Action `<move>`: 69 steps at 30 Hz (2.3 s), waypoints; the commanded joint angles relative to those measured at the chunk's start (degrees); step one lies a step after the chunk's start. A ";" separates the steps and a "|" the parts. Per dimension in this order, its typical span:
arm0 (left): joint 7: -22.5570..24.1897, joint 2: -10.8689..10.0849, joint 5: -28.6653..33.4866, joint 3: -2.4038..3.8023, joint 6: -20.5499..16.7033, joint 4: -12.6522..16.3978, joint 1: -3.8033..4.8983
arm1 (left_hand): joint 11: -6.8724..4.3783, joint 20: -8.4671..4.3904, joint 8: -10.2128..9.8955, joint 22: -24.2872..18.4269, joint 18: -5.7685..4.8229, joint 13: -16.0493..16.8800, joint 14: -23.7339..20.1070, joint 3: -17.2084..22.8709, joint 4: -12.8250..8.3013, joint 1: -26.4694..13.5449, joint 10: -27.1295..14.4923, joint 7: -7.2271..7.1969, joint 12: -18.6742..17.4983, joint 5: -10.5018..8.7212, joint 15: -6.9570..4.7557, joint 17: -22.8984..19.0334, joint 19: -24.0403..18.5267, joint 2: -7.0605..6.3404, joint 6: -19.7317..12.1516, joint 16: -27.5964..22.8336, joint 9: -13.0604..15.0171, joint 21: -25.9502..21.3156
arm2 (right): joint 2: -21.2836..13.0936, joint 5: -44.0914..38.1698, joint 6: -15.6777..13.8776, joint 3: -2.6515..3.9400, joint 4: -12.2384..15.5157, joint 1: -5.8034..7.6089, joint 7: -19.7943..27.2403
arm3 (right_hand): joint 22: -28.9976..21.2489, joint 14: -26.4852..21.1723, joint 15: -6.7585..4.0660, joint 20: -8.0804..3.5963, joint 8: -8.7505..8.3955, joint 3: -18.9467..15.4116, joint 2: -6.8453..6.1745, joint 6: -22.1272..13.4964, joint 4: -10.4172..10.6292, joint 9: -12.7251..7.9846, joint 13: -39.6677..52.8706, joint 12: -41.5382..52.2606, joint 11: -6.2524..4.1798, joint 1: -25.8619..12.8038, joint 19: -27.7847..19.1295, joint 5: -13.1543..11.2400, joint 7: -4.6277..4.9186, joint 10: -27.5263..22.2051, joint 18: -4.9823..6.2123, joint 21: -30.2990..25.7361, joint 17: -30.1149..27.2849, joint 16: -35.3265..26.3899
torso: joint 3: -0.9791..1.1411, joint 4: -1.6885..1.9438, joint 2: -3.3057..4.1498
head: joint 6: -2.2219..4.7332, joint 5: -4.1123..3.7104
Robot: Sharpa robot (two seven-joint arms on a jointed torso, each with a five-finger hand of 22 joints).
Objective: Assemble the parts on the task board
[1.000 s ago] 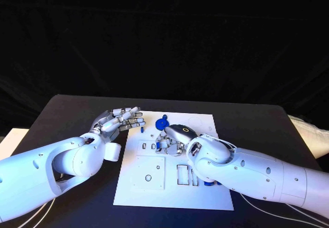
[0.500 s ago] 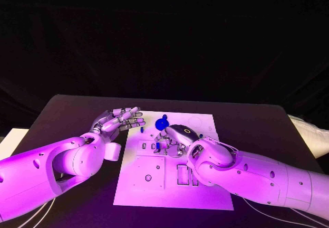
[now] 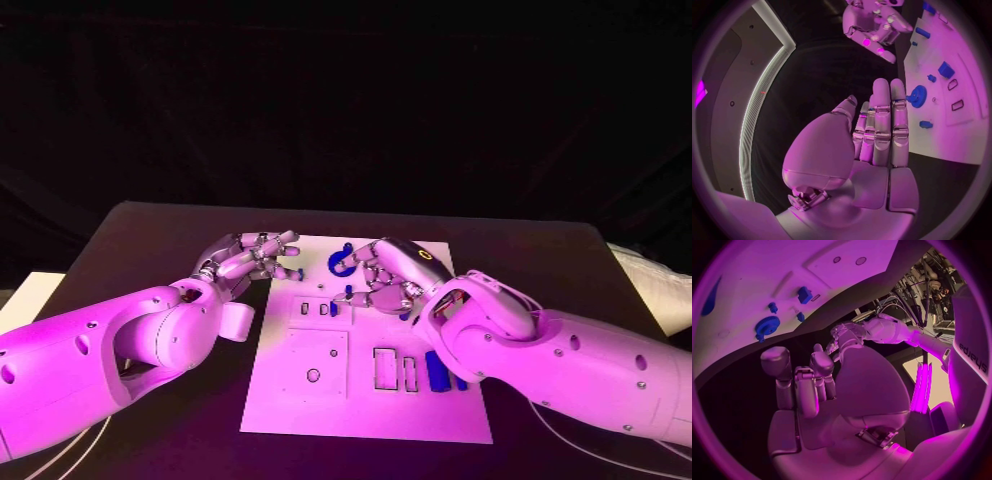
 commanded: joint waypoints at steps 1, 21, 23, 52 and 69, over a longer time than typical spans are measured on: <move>-13.20 -0.03 -13.98 0.06 2.69 -0.46 0.42 | -0.72 -1.05 1.18 3.82 0.08 4.04 2.55 0.29 0.89 -0.38 1.34 -1.32 4.35 -0.03 -1.16 20.45 0.96 0.73 0.79 21.89 0.55 5.61 | -2.44 10.79 2.26 0.59 1.12 0.79 4.42 | -0.51 4.98 0.34 -0.02 0.07 0.35 0.76 -0.26 -0.77 0.00 -0.11 -0.10 -0.08 1.63 -0.39 -0.94 -0.04 -0.27 0.67 -0.40 10.57 -0.30 | 0.53 -0.37 -0.86 | -0.26 0.52; -52.20 7.06 -51.87 0.05 18.55 -4.88 5.95 | -4.48 -3.09 24.13 58.11 -5.74 53.66 6.01 -14.48 7.97 -11.19 0.82 -4.82 56.15 -6.05 -3.31 50.88 5.94 2.98 -3.71 46.77 17.45 53.04 | -10.16 26.66 -0.64 1.35 -1.99 4.39 1.99 | -0.57 4.80 0.19 -0.19 0.38 1.28 2.79 0.54 -1.12 0.07 -0.04 0.60 -0.22 2.94 -0.12 0.73 -0.10 0.19 0.67 -0.46 9.73 -0.87 | 1.70 -1.38 -2.71 | -1.60 2.41; -52.78 8.13 -52.76 0.04 19.27 -5.72 6.13 | -4.50 -3.16 24.78 58.90 -5.87 54.44 6.01 -15.04 7.94 -11.42 1.11 -4.96 56.79 -6.17 -3.38 50.88 6.18 3.25 -3.99 46.77 18.14 53.57 | -10.17 26.65 -0.61 1.35 -2.11 4.41 1.69 | -0.63 4.79 0.19 -0.19 0.40 1.30 2.85 0.58 -1.08 0.08 -0.06 0.61 -0.23 2.90 -0.14 0.80 -0.11 0.20 0.68 -0.49 9.66 -0.91 | 1.74 -1.39 -2.74 | -1.68 2.42; -54.60 18.82 -57.04 -0.26 28.02 -14.71 6.97 | -4.94 -3.52 28.06 62.94 -6.59 57.85 6.01 -17.97 7.88 -12.01 2.52 -5.49 59.52 -6.37 -3.78 50.88 7.55 4.37 -5.28 46.77 22.05 56.21 | -8.33 26.63 0.95 1.25 -4.02 4.27 0.12 | -1.72 4.58 0.16 -0.21 0.42 1.18 3.09 0.71 -0.59 0.06 -0.47 0.23 -0.25 2.30 -0.66 1.05 -0.14 0.05 0.87 -1.14 8.81 -1.46 | 1.59 -1.41 -2.45 | -2.57 2.26; -54.65 20.36 -57.14 -0.47 29.34 -16.02 6.93 | -5.06 -3.60 28.90 63.55 -6.69 58.45 6.01 -18.32 7.74 -11.25 2.78 -5.63 59.97 -6.33 -3.87 50.88 7.72 4.83 -5.56 46.77 23.15 56.59 | -7.43 26.63 1.49 1.19 -4.71 4.07 0.26 | -1.90 4.54 0.15 -0.21 0.41 1.17 3.14 0.71 -0.49 0.05 -0.48 0.25 -0.26 2.20 -0.74 1.20 -0.15 0.07 0.90 -1.26 8.67 -1.56 | 1.59 -1.34 -2.43 | -2.76 2.15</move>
